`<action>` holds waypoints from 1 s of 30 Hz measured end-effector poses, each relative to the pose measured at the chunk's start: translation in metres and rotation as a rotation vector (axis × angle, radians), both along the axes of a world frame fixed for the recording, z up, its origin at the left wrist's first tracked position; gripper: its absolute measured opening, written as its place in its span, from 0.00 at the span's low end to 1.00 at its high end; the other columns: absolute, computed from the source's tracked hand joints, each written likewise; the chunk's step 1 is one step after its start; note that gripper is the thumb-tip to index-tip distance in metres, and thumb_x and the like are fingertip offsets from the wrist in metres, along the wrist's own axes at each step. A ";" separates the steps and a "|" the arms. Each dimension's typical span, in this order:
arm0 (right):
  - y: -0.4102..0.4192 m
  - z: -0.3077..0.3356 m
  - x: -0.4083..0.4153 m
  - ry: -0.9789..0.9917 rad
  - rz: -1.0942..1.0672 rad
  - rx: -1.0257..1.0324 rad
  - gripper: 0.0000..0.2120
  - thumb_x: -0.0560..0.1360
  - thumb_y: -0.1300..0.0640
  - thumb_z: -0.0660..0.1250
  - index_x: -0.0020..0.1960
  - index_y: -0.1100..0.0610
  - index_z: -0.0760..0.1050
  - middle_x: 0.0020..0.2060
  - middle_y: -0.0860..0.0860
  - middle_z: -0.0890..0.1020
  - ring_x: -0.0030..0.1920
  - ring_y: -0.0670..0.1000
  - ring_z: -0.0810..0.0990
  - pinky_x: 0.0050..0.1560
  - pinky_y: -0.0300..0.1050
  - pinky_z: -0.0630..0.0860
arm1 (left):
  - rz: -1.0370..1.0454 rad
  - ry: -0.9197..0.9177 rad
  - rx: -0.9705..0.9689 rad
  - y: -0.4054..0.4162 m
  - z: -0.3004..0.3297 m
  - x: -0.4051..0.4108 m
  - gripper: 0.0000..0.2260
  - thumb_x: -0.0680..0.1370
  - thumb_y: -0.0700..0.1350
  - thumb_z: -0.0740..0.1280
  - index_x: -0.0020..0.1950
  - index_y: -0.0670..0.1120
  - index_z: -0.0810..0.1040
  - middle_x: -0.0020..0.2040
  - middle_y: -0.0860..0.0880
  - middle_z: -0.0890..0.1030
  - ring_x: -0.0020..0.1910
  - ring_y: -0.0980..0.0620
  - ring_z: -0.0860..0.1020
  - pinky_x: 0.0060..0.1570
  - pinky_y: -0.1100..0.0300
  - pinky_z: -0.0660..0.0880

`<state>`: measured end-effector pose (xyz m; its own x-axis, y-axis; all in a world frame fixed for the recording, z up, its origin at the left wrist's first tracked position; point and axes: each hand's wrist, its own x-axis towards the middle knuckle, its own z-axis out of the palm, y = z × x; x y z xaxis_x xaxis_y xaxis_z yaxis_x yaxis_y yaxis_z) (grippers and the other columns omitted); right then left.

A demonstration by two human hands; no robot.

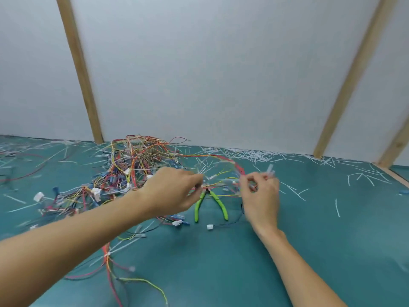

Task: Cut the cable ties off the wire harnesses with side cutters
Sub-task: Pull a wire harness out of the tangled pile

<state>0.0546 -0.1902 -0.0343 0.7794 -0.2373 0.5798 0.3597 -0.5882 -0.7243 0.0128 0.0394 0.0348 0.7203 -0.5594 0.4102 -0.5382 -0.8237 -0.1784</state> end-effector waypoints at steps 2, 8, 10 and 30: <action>-0.001 0.008 0.000 -0.098 0.075 0.233 0.06 0.82 0.54 0.66 0.46 0.48 0.78 0.48 0.54 0.77 0.43 0.42 0.75 0.48 0.42 0.75 | 0.166 0.159 0.105 0.010 -0.009 0.000 0.12 0.83 0.56 0.57 0.54 0.52 0.76 0.48 0.53 0.81 0.46 0.47 0.80 0.40 0.53 0.75; -0.024 0.008 0.023 0.023 -0.185 0.732 0.04 0.85 0.54 0.59 0.53 0.53 0.71 0.42 0.47 0.77 0.45 0.51 0.75 0.49 0.47 0.72 | 0.144 -0.283 -0.022 0.010 -0.022 0.007 0.18 0.77 0.55 0.65 0.64 0.48 0.74 0.56 0.50 0.78 0.55 0.47 0.77 0.55 0.50 0.72; -0.036 0.005 0.027 0.195 -0.059 0.773 0.05 0.85 0.57 0.59 0.53 0.56 0.73 0.40 0.47 0.79 0.45 0.53 0.78 0.49 0.48 0.76 | 0.219 -0.164 0.058 0.008 -0.025 0.010 0.22 0.77 0.58 0.64 0.67 0.49 0.72 0.58 0.50 0.78 0.58 0.47 0.78 0.58 0.49 0.72; -0.064 0.005 0.027 0.168 0.201 0.372 0.08 0.76 0.48 0.75 0.50 0.49 0.78 0.37 0.45 0.83 0.36 0.43 0.79 0.41 0.43 0.76 | 0.311 0.477 -0.034 -0.037 -0.026 0.057 0.12 0.81 0.57 0.64 0.47 0.50 0.80 0.41 0.52 0.81 0.44 0.46 0.79 0.41 0.56 0.73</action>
